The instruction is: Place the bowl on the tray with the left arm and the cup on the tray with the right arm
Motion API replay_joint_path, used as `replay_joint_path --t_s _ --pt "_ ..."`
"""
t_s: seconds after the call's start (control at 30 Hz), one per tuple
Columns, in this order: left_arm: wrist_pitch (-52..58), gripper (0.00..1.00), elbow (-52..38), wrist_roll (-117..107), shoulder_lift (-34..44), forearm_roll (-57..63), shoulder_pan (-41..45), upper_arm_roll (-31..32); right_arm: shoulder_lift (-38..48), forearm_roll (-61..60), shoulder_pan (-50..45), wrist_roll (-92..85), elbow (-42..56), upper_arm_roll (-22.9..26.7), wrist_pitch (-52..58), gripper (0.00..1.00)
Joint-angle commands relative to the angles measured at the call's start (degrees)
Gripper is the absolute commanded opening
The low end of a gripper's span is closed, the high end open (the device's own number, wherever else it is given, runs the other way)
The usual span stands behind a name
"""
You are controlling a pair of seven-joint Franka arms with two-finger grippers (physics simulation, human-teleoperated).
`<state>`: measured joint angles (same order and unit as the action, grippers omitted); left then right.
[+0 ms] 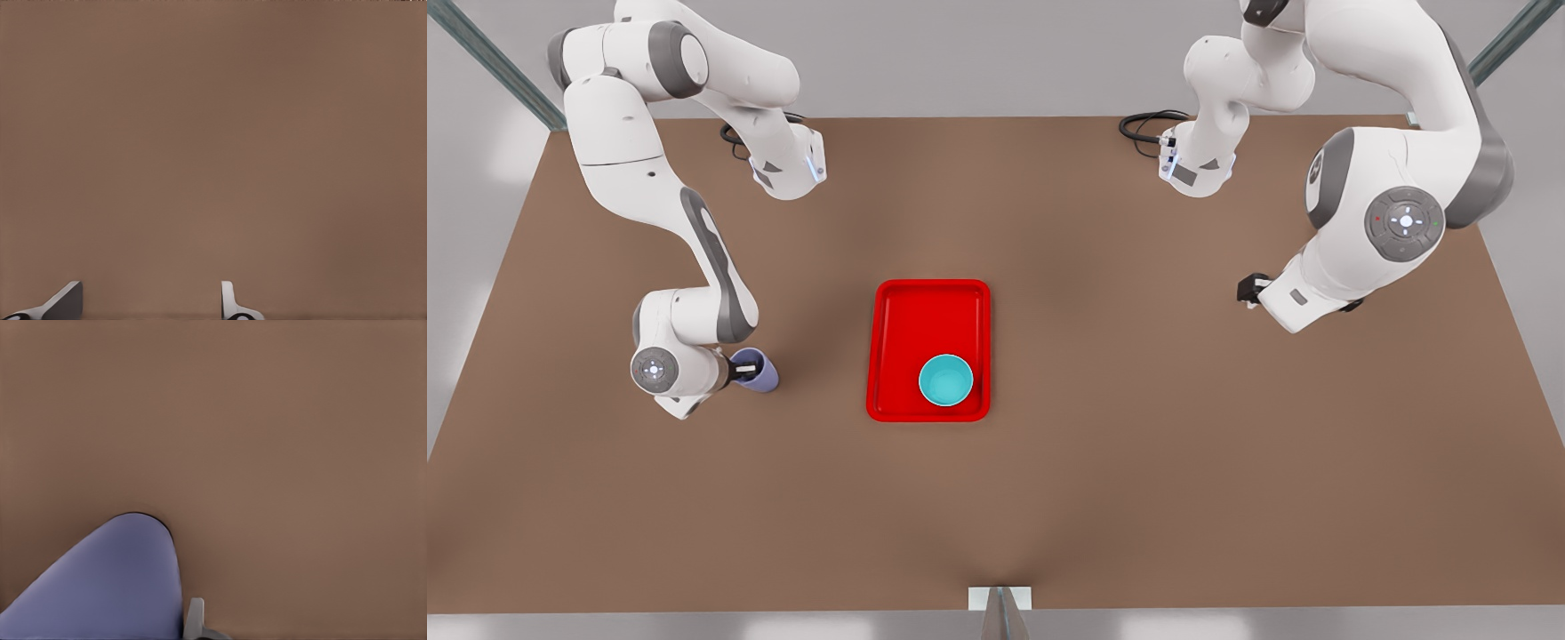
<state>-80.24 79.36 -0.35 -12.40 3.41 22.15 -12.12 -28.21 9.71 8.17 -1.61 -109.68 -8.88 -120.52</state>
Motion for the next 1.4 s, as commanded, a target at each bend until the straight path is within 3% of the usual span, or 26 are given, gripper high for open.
replay_joint_path --t_s 0.0,0.3,0.4,0.6,0.67,0.8,1.03,1.37 --pt "0.0 1.0 0.0 0.0 0.0 0.02 0.0 0.0 0.0 0.22 0.01 0.12 0.08 0.0 0.29 0.21" --pt "0.7 1.0 0.0 0.0 0.0 0.02 0.0 0.0 0.79 0.22 -2.54 -0.06 6.49 -0.26 7.59 0.21" --pt "0.79 1.0 0.0 0.0 -0.61 0.02 0.0 -0.09 3.07 -0.3 -2.46 2.31 6.67 -6.32 8.38 0.21" --pt "0.79 1.0 0.0 0.0 -0.96 0.02 0.0 0.0 3.16 -0.3 -2.63 23.23 8.69 -22.58 8.46 0.21" --pt "0.79 1.0 0.09 0.0 -0.96 0.02 0.0 -0.09 2.99 -0.3 -4.38 30.51 9.04 -24.7 8.11 0.21" --pt "1.14 1.0 0.18 0.0 -0.96 0.1 0.0 -0.09 2.37 -0.39 -10.37 39.14 8.78 -24.78 5.04 0.21" --pt "1.67 1.0 0.35 0.0 -0.96 0.02 0.09 -0.09 7.55 -2.32 -9.05 40.72 -6.16 -24.78 -4.98 0.21" --pt "1.67 1.0 0.35 -0.35 -1.4 0.02 0.09 -0.09 8.0 -4.43 -9.84 42.13 -15.83 -24.78 -16.58 0.21"
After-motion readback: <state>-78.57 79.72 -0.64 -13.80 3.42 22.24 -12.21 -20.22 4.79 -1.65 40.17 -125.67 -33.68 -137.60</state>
